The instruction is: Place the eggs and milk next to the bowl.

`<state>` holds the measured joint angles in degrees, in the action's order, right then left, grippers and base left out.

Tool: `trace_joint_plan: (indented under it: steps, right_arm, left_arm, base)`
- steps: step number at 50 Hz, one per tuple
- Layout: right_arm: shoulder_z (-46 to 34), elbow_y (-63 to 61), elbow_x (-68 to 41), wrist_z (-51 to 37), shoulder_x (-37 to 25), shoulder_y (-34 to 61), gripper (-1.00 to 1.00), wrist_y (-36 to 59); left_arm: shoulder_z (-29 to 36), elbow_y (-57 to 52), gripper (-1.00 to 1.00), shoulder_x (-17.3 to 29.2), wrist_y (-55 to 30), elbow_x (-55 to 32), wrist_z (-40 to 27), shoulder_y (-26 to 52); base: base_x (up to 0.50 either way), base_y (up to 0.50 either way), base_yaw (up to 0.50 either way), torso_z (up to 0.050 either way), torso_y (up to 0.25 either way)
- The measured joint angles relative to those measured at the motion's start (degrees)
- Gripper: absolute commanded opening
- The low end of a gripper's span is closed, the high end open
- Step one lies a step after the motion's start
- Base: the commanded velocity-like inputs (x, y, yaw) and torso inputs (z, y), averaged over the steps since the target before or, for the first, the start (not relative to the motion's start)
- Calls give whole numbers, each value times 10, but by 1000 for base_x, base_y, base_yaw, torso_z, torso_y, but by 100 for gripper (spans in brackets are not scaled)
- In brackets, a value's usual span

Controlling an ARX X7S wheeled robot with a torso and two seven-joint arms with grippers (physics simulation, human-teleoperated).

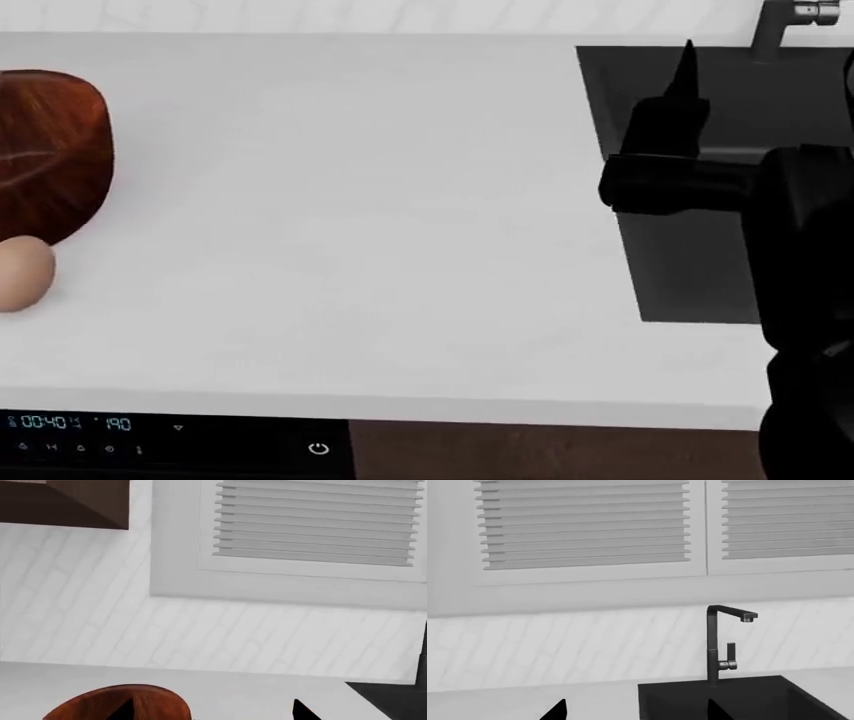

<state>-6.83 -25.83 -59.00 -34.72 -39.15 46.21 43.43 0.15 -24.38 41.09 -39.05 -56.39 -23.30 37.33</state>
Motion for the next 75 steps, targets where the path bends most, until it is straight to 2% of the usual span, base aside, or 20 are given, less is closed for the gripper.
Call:
trace_joint_plan:
  steps: [75]
  right_arm:
    - [-8,-6,-2,2,-2,-13,100,-9]
  left_arm:
    - [1,12,100,-3,32,17,16,-16]
  base:
    - [0,-500,0,0,0]
